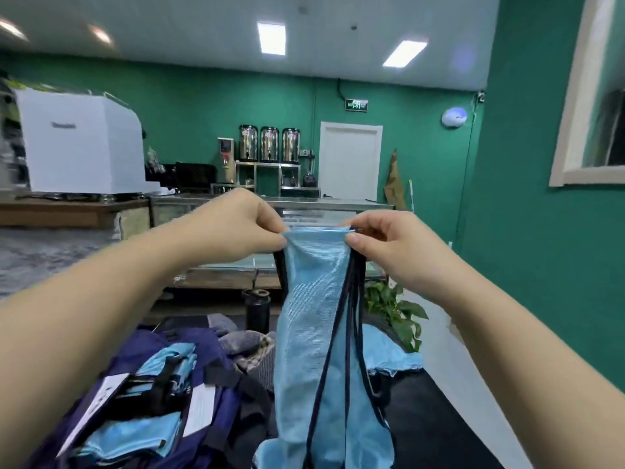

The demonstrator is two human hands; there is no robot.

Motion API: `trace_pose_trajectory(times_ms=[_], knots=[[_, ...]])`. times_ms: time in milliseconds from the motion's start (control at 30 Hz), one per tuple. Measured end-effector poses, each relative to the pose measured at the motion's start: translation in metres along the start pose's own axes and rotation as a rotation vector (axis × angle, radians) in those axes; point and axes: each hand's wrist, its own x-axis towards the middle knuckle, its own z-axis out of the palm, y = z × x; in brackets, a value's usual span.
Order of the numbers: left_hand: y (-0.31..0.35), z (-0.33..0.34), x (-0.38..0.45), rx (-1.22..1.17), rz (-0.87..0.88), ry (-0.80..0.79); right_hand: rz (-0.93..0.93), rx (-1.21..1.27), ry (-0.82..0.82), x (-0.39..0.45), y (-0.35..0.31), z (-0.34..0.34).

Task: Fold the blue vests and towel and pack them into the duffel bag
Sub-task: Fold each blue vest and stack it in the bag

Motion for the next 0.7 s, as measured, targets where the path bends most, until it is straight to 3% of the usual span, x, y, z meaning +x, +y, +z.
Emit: trace_pose_trajectory(times_ms=[133,400,467,700], knots=[[0.022,-0.036,0.003,-0.04,0.006,0.101,-0.034,-0.129,0.011,0.022,-0.032,-0.016],[0.08,-0.075,0.018,-0.052,0.069,0.302,0.004,-0.354,0.339,0.086,-0.08,-0.036],[0.087,-0.082,0.022,-0.034,0.089,0.289,0.004,-0.353,0.325,0.093,-0.09,-0.045],[0.077,-0.081,0.023,0.249,0.086,0.25,0.059,-0.316,0.049,0.091,-0.101,-0.046]])
